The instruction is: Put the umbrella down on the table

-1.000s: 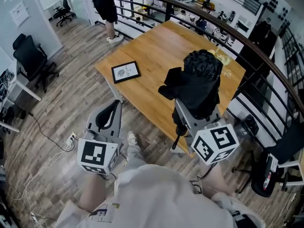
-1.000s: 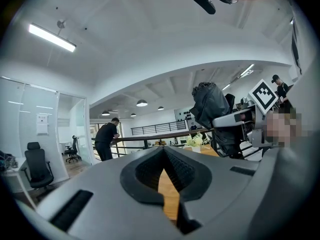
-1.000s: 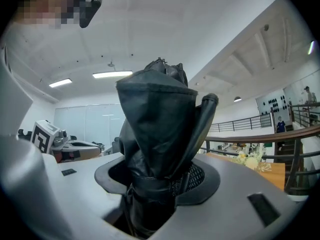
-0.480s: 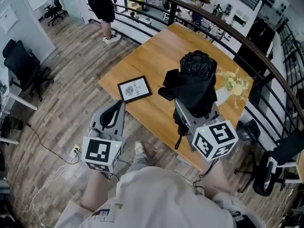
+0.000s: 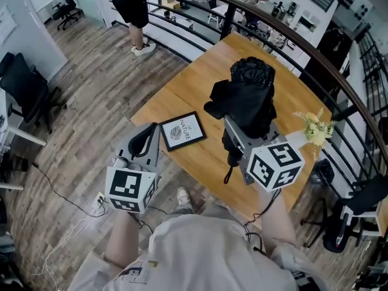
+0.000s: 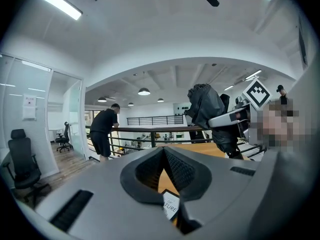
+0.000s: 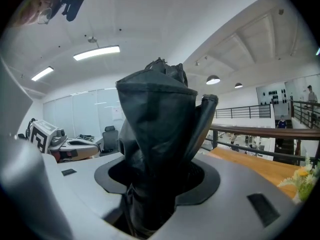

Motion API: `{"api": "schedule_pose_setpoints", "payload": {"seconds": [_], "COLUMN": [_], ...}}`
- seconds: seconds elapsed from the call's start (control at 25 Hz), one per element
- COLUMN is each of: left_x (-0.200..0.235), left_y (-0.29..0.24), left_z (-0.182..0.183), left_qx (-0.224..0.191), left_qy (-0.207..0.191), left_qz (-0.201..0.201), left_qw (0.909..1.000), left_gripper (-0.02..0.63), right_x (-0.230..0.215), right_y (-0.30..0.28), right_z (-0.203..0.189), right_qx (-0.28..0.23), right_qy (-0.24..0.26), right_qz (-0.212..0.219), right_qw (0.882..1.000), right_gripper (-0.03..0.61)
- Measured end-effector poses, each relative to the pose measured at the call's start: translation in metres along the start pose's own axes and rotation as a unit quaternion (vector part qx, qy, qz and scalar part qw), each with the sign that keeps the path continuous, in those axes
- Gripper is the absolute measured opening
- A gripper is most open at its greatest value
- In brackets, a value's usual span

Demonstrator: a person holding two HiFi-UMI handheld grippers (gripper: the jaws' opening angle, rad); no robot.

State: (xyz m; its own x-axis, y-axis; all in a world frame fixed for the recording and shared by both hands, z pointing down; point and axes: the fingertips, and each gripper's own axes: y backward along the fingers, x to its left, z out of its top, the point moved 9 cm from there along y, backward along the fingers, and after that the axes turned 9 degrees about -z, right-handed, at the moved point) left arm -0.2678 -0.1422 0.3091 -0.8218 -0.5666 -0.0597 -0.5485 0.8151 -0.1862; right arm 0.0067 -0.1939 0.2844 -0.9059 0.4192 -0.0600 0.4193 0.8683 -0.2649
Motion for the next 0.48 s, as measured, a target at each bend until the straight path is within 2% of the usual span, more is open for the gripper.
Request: {"api": "schedule_pose_setpoints", "payload": {"seconds": [0.32,0.48], "left_x": [0.017,0.035], "left_y": [-0.054,-0.083], "left_z": [-0.001,-0.004], "left_qx": [0.019,0.027], "left_qy": [0.001,0.018], "left_qz": [0.0,0.01], "left_qw": [0.9998,0.9994], "left_gripper": [0.017,0.017], "right_x": [-0.041,-0.063], "right_y": [-0.065,-0.103], "right_z": [-0.002,-0.005], "right_qx": [0.039,0.059], "right_qy": [-0.018,-0.014], "right_qz": [0.005,0.003], "right_qw": [0.999,0.998], "right_gripper": [0.255,0.255]}}
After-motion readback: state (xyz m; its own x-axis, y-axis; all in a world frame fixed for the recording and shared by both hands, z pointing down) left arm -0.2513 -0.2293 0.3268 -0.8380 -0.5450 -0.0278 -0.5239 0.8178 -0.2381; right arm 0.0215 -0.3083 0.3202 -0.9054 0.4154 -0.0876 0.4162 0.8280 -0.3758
